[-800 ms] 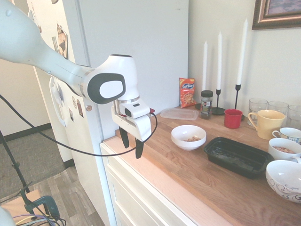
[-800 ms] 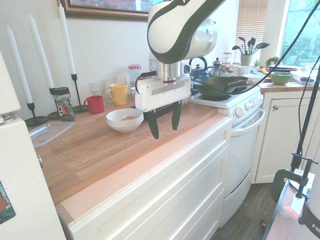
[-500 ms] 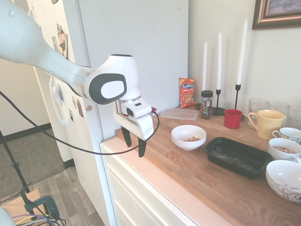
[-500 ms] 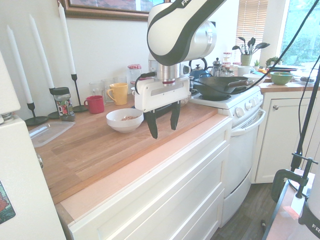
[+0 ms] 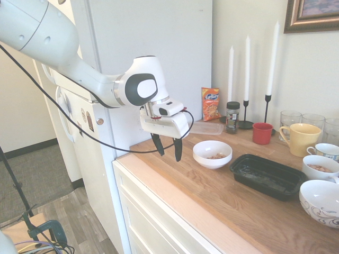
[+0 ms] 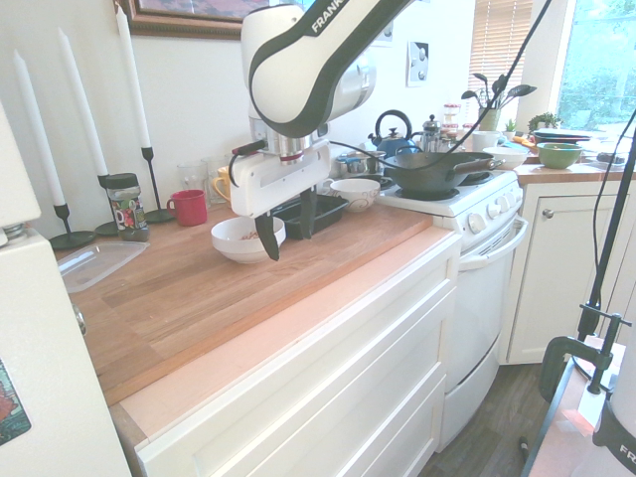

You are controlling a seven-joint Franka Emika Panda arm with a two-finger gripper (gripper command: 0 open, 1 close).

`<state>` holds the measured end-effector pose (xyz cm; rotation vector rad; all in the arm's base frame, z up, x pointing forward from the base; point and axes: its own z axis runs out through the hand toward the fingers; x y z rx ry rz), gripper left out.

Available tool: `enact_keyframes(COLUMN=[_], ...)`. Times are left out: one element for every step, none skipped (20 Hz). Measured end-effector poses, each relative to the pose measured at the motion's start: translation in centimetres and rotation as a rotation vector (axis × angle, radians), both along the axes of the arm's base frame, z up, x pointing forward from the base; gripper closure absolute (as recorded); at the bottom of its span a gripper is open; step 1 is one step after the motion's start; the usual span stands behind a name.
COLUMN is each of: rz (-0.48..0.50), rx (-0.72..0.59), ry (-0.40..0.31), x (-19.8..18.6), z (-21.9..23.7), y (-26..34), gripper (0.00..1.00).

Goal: Put the cereal into the box

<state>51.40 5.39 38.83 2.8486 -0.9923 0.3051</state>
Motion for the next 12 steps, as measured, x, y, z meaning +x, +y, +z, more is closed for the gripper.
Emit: enact_keyframes(rz=[0.02, 0.04, 0.059, 0.079, 0.095, 0.108, 0.12, 0.13, 0.139, 0.145, 0.152, 0.156], rx=[-0.037, -0.083, -0.129, -0.174, -0.217, -0.252, -0.278, -0.3, -0.316, -0.332, -0.348, -0.364], ry=[-0.013, -0.029, -0.047, -0.065, -0.086, -0.105, -0.117, -0.126, -0.131, -0.135, -0.138, -0.141], x=[0.7, 1.4, 2.0, 2.6, 3.2, 3.7, 4.2, 4.6, 4.9, 5.3, 5.7, 6.3], z=[0.0, -0.1, -0.2, -0.3, -0.5, -0.7, -1.1, -1.6, -2.1, -2.6, -3.2, -3.8], y=[0.7, 1.4, 1.9, 2.4, 3.0, 3.6, 4.2, 4.9, 5.5, 6.1, 6.4, 6.7], gripper=[0.0, 0.0, 0.0, 0.0, 0.0, 0.0, 0.0, 0.0, 0.0, 0.0, 0.0, 0.0])
